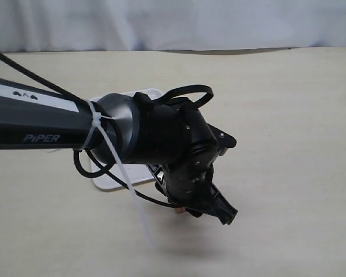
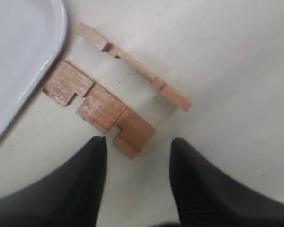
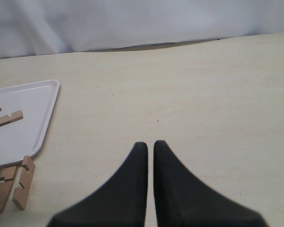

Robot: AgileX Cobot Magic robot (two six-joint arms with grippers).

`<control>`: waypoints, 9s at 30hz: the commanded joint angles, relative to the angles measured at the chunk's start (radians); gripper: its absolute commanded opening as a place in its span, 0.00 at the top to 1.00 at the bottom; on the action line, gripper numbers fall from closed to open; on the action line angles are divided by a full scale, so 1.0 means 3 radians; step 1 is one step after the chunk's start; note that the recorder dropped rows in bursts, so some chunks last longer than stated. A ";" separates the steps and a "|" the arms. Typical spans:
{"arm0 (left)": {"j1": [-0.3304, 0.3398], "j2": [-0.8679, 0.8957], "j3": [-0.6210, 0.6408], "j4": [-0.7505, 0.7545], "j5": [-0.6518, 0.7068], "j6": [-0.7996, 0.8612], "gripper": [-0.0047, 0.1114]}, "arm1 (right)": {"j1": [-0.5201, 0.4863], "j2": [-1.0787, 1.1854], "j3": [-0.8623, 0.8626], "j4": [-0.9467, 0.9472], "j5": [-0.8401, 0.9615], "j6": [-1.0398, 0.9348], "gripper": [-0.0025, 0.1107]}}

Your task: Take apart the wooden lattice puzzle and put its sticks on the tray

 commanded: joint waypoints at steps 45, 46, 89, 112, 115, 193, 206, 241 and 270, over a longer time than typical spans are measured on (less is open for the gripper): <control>-0.0011 0.0228 0.0119 0.0091 -0.0114 -0.0828 0.96 | -0.0014 0.0026 0.0012 -0.0004 -0.0042 0.0003 0.94; -0.0011 0.0205 0.0119 0.0098 -0.0061 -0.0822 0.96 | -0.0014 0.0026 0.0012 -0.0004 -0.0042 0.0003 0.94; 0.1400 -0.0007 0.0119 0.0272 -0.0679 0.0631 0.94 | -0.0014 0.0026 0.0012 -0.0004 -0.0042 0.0003 0.94; 0.0429 -0.0353 0.0119 -0.0239 -0.0407 -0.0404 0.43 | -0.0014 0.0026 0.0012 -0.0004 -0.0042 0.0003 0.94; 0.0292 -0.0249 0.0119 0.0064 -0.0480 -0.0965 0.43 | -0.0014 0.0026 0.0012 -0.0004 -0.0042 0.0003 0.94; 0.0617 -0.0473 0.0119 0.1506 -0.0756 -0.1129 0.96 | -0.0014 0.0026 0.0012 -0.0004 -0.0042 0.0003 0.94; 0.1200 0.0020 0.0119 0.1491 -0.1062 -0.1036 0.63 | -0.0014 0.0026 0.0012 -0.0004 -0.0042 0.0003 0.94; 0.3099 -0.4035 0.1695 -0.0692 -0.0193 0.1936 0.96 | -0.0014 0.0026 0.0012 -0.0004 -0.0042 0.0003 0.94; 0.3097 -0.6781 0.2934 -0.0940 -0.1629 0.1783 0.96 | -0.0014 0.0026 0.0012 -0.0004 -0.0042 0.0003 0.94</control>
